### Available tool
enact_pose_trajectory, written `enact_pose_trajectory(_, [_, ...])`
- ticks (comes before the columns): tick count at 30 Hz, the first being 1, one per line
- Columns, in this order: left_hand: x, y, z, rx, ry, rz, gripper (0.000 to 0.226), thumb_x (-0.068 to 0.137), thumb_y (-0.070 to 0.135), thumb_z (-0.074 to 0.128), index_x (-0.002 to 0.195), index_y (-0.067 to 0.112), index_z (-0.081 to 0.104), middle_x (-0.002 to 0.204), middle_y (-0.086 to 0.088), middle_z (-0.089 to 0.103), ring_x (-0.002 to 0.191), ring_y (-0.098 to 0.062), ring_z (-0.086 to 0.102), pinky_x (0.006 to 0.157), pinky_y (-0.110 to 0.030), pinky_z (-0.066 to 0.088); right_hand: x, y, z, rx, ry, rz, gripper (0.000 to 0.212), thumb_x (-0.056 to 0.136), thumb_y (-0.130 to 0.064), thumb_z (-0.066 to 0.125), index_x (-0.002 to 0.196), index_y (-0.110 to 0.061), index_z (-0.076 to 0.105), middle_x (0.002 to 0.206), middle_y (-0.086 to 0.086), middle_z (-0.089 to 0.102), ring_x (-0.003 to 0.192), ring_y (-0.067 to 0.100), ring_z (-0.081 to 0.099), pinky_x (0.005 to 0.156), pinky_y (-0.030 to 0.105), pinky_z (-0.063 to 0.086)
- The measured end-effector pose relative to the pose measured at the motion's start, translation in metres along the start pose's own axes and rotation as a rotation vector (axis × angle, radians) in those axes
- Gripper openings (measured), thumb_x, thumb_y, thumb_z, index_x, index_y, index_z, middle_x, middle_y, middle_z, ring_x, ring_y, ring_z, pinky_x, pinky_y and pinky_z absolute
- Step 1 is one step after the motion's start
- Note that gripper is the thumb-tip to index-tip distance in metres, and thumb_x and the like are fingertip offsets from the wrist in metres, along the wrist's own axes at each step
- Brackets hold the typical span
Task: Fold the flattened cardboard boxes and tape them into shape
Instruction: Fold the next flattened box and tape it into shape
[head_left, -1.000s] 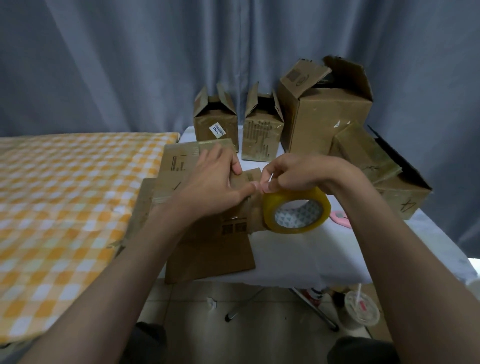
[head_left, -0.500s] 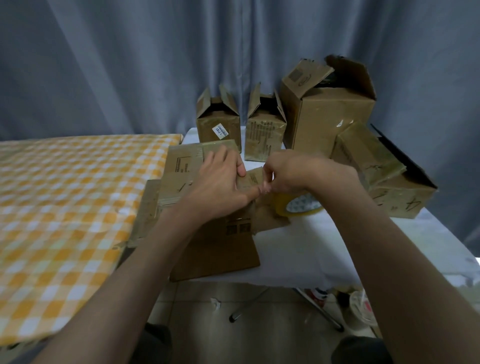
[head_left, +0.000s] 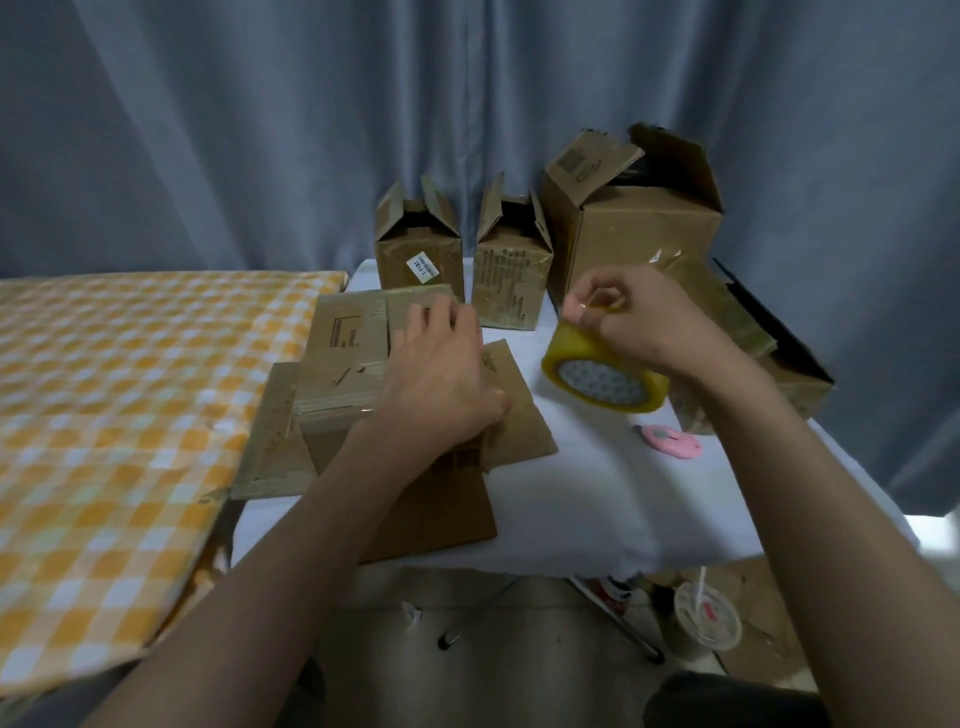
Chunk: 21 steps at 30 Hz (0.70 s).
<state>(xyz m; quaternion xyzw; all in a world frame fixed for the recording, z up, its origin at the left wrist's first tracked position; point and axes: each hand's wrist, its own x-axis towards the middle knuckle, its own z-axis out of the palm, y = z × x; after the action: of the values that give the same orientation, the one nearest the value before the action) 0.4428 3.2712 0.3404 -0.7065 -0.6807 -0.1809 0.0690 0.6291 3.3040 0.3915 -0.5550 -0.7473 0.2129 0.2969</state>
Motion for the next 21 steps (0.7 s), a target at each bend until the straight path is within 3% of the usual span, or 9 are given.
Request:
enact_pose_trajectory(3, [0.001,0.001,-0.005,-0.052,-0.029,-0.020,0.061,0.072,0.050,0.076,0.118,0.022,0.046,0.123,0.001,0.039,0.111,-0.020,0.033,0.095,-0.036,0.035,-0.010,0.004,0.002,0.218,0.057,0.009,0.023,0.094,-0.014,0.056,0.092,-0.026,0.075,0.099,0.007,0.069,0.087,0.018,0.059,0.069,0.026,0.043])
enact_pose_trajectory(5, [0.002,-0.003,-0.012,-0.207,-0.038,-0.023,0.051,0.078,0.055,0.071,0.116,0.026,0.051,0.115,0.007,0.043,0.109,-0.014,0.037,0.096,-0.035,0.039,-0.019,0.005,0.006,0.309,0.048,-0.001,0.025,0.094,-0.011,0.058,0.093,-0.029,0.075,0.106,0.014,0.067,0.089,0.021,0.058,0.074,0.031,0.045])
enact_pose_trajectory(7, [-0.001,-0.004,-0.019,-0.417,0.017,-0.008,0.038,0.087,0.055,0.060,0.113,0.028,0.060,0.107,0.011,0.053,0.104,-0.010,0.049,0.096,-0.040,0.046,-0.027,0.007,0.010,0.362,0.018,-0.013,0.024,0.093,-0.014,0.062,0.095,-0.034,0.075,0.106,0.010,0.066,0.091,0.022,0.062,0.077,0.032,0.048])
enact_pose_trajectory(9, [-0.007,0.002,-0.023,-0.484,0.083,0.043,0.033,0.091,0.054,0.055,0.112,0.031,0.067,0.101,0.013,0.059,0.101,-0.009,0.053,0.094,-0.044,0.047,-0.034,0.008,0.013,0.395,-0.032,-0.018,0.022,0.094,-0.018,0.063,0.098,-0.037,0.073,0.103,0.005,0.065,0.090,0.024,0.064,0.076,0.033,0.051])
enact_pose_trajectory(12, [-0.014,0.014,-0.021,-0.512,0.141,0.092,0.023,0.091,0.044,0.064,0.108,0.033,0.072,0.098,0.013,0.063,0.101,-0.010,0.052,0.094,-0.046,0.043,-0.044,0.008,0.019,0.438,-0.071,-0.041,0.022,0.094,-0.018,0.065,0.098,-0.038,0.073,0.101,0.009,0.064,0.079,0.021,0.058,0.073,0.034,0.049])
enact_pose_trajectory(15, [-0.015,0.020,-0.021,-0.582,0.214,0.024,0.009,0.085,0.033,0.074,0.093,0.030,0.078,0.089,0.012,0.067,0.089,-0.009,0.058,0.088,-0.045,0.049,-0.051,0.007,0.024,0.438,-0.042,-0.057,0.022,0.094,-0.020,0.067,0.101,-0.040,0.072,0.100,0.011,0.063,0.073,0.019,0.052,0.072,0.037,0.050])
enact_pose_trajectory(18, [-0.016,0.025,-0.020,-0.596,0.263,-0.027,0.005,0.083,0.028,0.078,0.087,0.029,0.080,0.085,0.010,0.068,0.086,-0.012,0.060,0.086,-0.047,0.050,-0.054,0.006,0.029,0.489,-0.042,0.021,0.050,0.092,-0.024,0.070,0.131,-0.050,0.052,0.105,0.008,0.061,0.081,0.020,0.062,0.081,0.040,0.057])
enact_pose_trajectory(21, [-0.018,0.029,-0.019,-0.556,0.291,-0.045,0.005,0.083,0.029,0.078,0.087,0.030,0.080,0.087,0.008,0.068,0.094,-0.015,0.056,0.090,-0.048,0.047,-0.056,0.007,0.032,0.574,-0.140,0.175,0.071,0.089,-0.028,0.074,0.146,-0.046,0.034,0.112,0.006,0.060,0.100,0.021,0.066,0.088,0.039,0.058])
